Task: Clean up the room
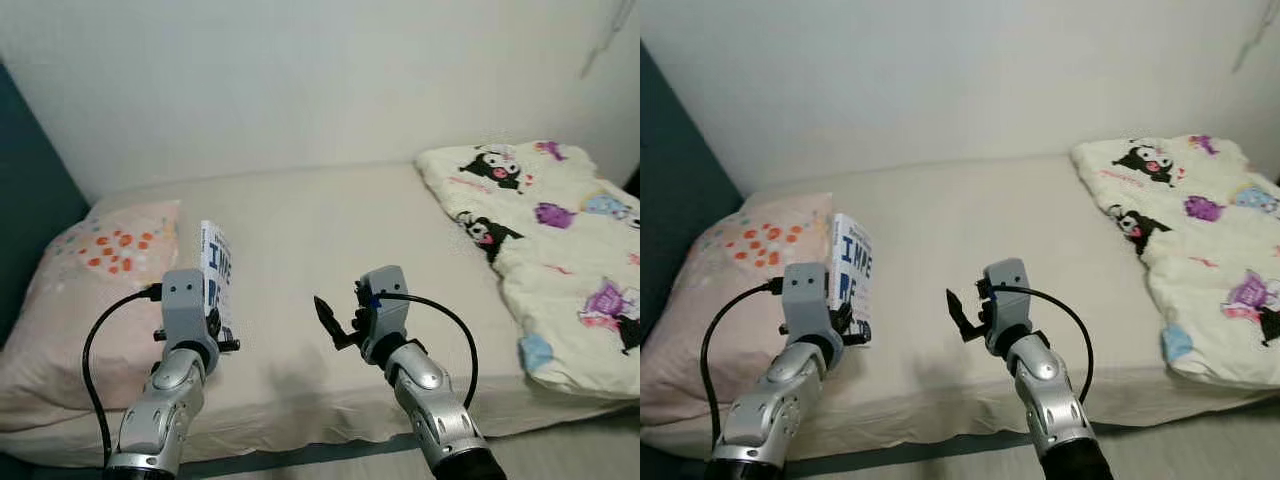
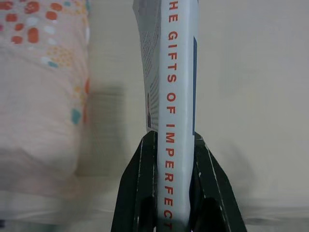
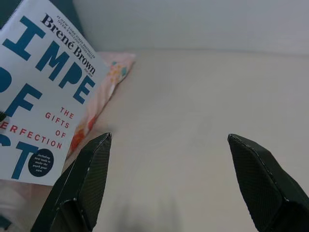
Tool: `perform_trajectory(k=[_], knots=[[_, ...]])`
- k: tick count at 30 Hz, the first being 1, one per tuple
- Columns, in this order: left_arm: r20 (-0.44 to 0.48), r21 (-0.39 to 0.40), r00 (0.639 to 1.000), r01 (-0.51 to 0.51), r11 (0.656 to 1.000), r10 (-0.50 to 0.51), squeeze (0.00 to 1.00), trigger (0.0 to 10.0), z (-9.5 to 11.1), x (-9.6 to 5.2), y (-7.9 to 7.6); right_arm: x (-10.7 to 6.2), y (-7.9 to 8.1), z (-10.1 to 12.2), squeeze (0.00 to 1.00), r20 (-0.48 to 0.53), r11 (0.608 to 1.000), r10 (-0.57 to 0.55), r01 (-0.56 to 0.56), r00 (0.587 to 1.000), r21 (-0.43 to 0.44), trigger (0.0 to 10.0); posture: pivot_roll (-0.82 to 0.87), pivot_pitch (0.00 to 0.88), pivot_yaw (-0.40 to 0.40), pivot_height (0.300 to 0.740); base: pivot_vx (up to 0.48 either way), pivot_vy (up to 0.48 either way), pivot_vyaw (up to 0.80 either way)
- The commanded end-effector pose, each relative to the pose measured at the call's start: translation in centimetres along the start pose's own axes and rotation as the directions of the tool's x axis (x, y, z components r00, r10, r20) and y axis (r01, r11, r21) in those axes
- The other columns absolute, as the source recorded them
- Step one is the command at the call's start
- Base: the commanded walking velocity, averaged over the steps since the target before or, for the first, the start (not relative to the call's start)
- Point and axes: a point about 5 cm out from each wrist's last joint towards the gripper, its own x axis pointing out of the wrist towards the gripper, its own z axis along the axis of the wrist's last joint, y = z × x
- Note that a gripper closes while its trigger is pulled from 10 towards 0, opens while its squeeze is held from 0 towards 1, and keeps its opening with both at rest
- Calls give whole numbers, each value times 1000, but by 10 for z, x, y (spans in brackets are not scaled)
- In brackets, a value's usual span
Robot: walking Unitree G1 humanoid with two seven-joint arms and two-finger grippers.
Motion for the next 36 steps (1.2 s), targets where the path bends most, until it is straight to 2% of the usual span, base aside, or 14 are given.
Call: perform_trajectory(k=[1,4,5,14,28,36], knots=[[66,51,998,0,999,-3,0,10000,10,-1,4,0,1,1,0,10,1000,5,-5,1000,-6,10000,-26,95,-9,740,0,0,800],[80,74,997,14,997,-20,0,10000,12,0,3,0,0,1,0,14,1000,4,-4,1000,-7,10000,-27,93,-8,740,0,0,533],[88,69,996,20,997,-26,0,10000,13,0,2,-1,0,2,0,26,1000,-5,5,1000,21,10000,-28,91,-8,740,0,0,0],[152,60,987,37,998,-46,0,10000,22,0,0,-2,0,3,0,41,1000,-8,7,999,24,10000,-32,88,-7,740,0,0,0],[167,61,984,56,997,-65,0,10000,24,-1,0,-2,0,4,0,49,1000,-9,7,999,27,10000,-26,91,-6,740,0,0,0],[177,44,982,61,997,-68,0,10000,25,-1,1,-2,-1,4,0,50,1000,-8,7,999,28,10000,-27,91,-7,740,0,466,0]])
